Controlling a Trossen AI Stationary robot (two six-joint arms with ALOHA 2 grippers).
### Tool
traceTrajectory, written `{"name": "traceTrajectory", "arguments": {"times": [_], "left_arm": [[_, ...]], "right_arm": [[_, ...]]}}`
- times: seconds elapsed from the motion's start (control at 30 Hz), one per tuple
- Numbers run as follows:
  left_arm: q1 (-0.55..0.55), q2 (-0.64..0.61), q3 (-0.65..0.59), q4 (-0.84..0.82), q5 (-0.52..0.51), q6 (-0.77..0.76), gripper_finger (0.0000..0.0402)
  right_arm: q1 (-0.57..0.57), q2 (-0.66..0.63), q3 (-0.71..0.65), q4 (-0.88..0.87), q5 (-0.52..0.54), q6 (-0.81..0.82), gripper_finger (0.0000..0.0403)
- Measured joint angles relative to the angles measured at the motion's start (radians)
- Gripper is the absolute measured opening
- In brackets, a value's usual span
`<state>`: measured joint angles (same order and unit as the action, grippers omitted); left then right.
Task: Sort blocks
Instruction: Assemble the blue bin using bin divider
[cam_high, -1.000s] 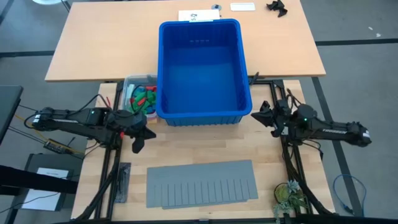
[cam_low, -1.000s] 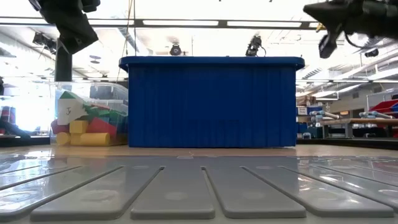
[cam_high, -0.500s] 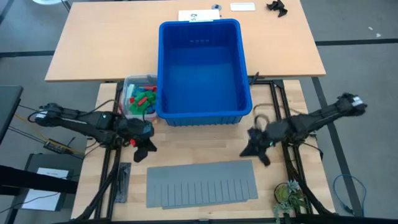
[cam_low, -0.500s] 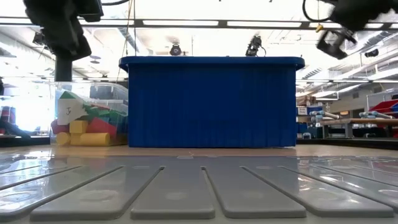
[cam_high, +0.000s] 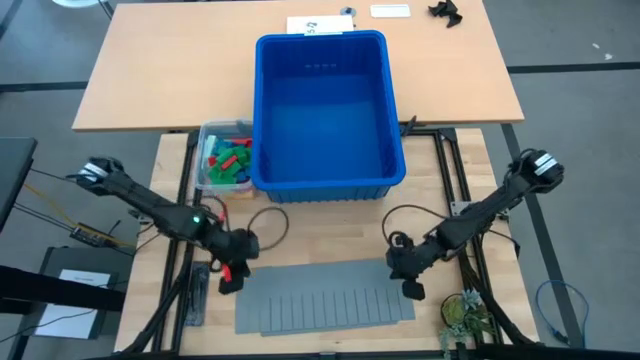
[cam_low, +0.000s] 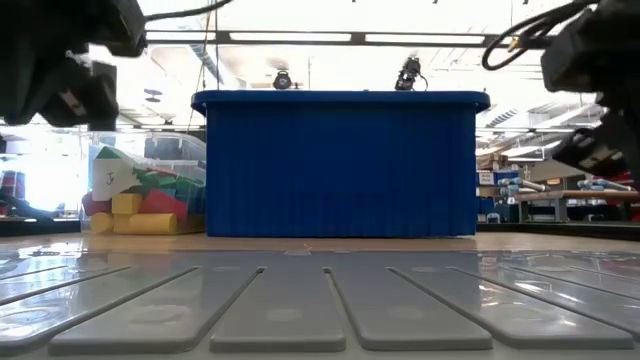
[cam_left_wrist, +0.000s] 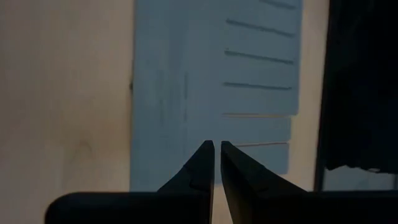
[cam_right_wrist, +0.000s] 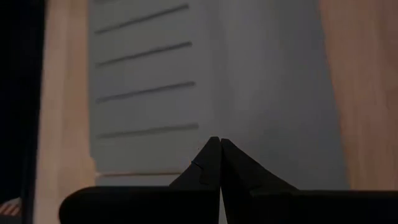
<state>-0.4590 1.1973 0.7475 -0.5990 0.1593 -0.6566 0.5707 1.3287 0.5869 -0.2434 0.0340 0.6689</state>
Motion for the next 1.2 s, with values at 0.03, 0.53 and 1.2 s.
{"name": "traceTrajectory", "arguments": {"times": [0.03,0.53,1.2], "left_arm": [[-0.005,0.026,0.0,0.011,0.0,0.01,0.0037],[-0.015,0.337,0.0,0.118,-0.002,0.155,0.0037],[0.118,0.288,0.016,0.068,-0.191,0.106,0.0037]], "right_arm": [[0.0,0.009,0.0,0.0,0.0,0.007,0.0],[-0.001,0.028,0.001,-0.105,0.0,0.064,0.0],[-0.096,0.015,0.002,-0.278,0.064,0.061,0.0]]}}
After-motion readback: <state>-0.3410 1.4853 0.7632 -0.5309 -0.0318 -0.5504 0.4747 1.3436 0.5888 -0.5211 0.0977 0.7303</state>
